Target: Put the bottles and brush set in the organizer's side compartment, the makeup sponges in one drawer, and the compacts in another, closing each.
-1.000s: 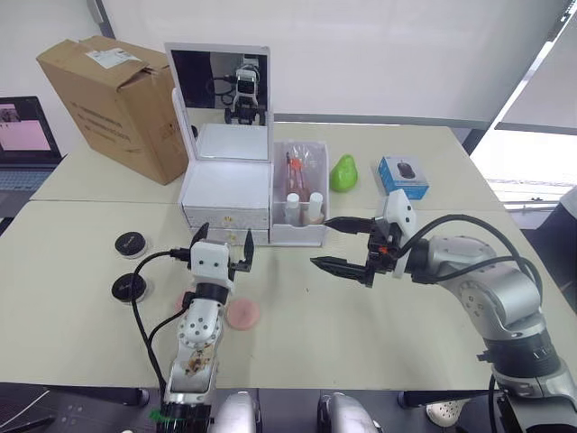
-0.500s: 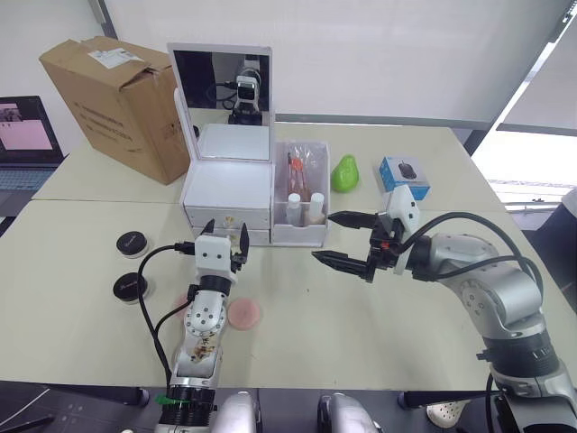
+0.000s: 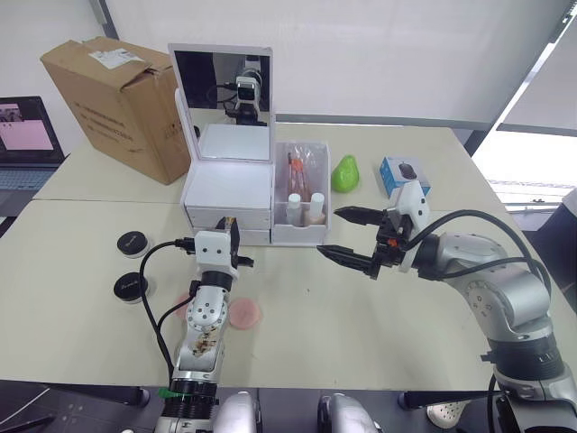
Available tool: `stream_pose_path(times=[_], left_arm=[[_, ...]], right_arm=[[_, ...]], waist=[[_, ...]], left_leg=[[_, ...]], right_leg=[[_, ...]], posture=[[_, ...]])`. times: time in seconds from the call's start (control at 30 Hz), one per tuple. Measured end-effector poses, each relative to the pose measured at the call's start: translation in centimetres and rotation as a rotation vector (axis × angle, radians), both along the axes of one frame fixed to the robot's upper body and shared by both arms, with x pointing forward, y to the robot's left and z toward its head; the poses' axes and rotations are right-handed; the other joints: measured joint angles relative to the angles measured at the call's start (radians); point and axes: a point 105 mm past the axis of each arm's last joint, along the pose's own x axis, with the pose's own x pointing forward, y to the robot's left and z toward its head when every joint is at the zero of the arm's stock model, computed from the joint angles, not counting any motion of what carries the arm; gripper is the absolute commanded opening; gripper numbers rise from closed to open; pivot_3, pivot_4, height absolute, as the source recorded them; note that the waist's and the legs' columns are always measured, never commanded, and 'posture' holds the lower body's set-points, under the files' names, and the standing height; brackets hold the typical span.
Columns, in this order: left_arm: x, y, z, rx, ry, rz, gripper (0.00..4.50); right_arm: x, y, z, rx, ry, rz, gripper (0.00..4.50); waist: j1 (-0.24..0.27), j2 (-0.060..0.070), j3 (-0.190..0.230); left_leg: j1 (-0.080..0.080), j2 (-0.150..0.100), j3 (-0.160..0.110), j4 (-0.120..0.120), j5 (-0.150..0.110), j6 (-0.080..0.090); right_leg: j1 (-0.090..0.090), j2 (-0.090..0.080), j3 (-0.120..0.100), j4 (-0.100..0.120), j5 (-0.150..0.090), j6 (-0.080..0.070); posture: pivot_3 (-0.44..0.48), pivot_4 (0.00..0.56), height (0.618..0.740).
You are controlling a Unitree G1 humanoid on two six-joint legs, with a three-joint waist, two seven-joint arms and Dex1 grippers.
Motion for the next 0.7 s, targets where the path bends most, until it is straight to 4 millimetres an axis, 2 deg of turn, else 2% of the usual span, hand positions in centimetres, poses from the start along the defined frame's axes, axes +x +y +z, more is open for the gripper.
stream_pose_path(times=[0.1,0.23,0.4,0.6,0.7], left_arm=[[-0.8,0.3,-0.2,0.024,0.004,-0.032,0.56],[-3.5,1.0,-0.7,0.046,0.014,-0.086,0.56],[-6.9,1.2,-1.0,0.045,0.037,-0.106,0.56],[-8.7,1.0,-1.2,0.033,0.065,-0.102,0.56],[-8.9,1.0,-1.1,0.033,0.073,-0.1,0.56]], right_arm=[[0.0,0.0,0.0,0.0,-0.002,-0.002,4.5],[-0.2,0.1,0.1,-0.003,-0.006,0.0,4.5],[-0.3,-0.1,-0.4,-0.009,0.015,-0.006,4.5],[-0.5,-0.1,-0.2,-0.024,0.005,-0.004,4.5],[-0.5,-0.3,-0.1,-0.024,0.004,-0.008,4.5]], waist=[[-0.002,0.0,0.0],[-0.006,0.002,0.0],[-0.001,0.003,0.001],[0.0,0.004,0.002],[0.0,0.005,0.002]], left_leg=[[0.001,0.0,0.0,0.0,0.0,0.0],[0.003,0.001,0.001,0.0,0.0,0.0],[0.003,0.001,0.002,-0.001,0.0,0.0],[0.002,0.001,0.002,-0.001,0.0,0.0],[0.002,0.001,0.002,-0.001,0.0,0.0]], right_leg=[[0.0,0.0,0.0,0.0,-0.001,-0.003],[0.001,0.0,0.0,0.0,-0.004,-0.006],[0.001,-0.004,0.0,0.0,-0.006,-0.004],[0.001,-0.003,0.0,0.0,-0.006,-0.003],[0.0,-0.003,0.0,0.0,-0.006,-0.003]], posture=[[0.0,0.15,0.74],[0.0,0.15,0.74],[0.0,0.15,0.74],[0.0,0.15,0.74],[0.0,0.15,0.74]])
